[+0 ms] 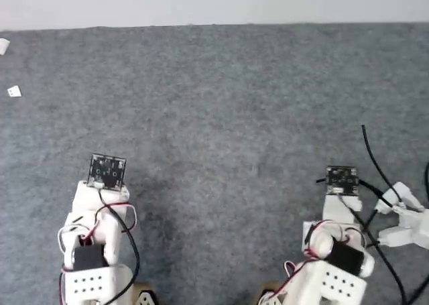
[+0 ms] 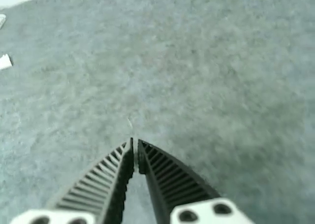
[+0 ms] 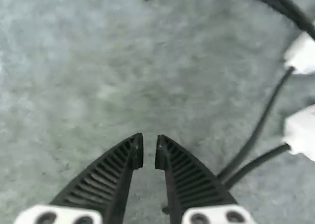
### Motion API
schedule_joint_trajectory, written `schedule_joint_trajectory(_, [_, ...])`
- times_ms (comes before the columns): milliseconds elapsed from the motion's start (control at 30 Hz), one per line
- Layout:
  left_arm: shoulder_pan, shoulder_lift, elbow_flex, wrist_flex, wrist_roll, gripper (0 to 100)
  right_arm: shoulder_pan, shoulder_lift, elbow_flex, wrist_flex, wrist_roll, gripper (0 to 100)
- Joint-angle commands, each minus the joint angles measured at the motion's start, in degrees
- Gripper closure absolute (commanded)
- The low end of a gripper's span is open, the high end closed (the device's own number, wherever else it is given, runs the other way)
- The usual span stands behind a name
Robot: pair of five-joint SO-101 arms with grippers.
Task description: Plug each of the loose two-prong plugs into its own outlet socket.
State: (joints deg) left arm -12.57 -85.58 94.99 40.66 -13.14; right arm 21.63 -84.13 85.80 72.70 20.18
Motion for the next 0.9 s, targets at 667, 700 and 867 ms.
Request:
schedule_joint_trajectory(667, [-0.44, -17.93, 1.45, 31.56, -0.09, 99, -1.54, -18.51, 10.64, 1.80, -0.44, 94.1])
schedule_joint_trajectory(700, [-0.44, -17.93, 1.45, 31.56, -0.18, 99, -1.54, -18.51, 10.64, 1.80, -0.44, 94.1])
schedule_joint_trajectory(867, [-0.44, -17.93, 1.45, 31.56, -0.18, 99, -1.54, -18.51, 10.64, 1.80, -0.44, 94.1])
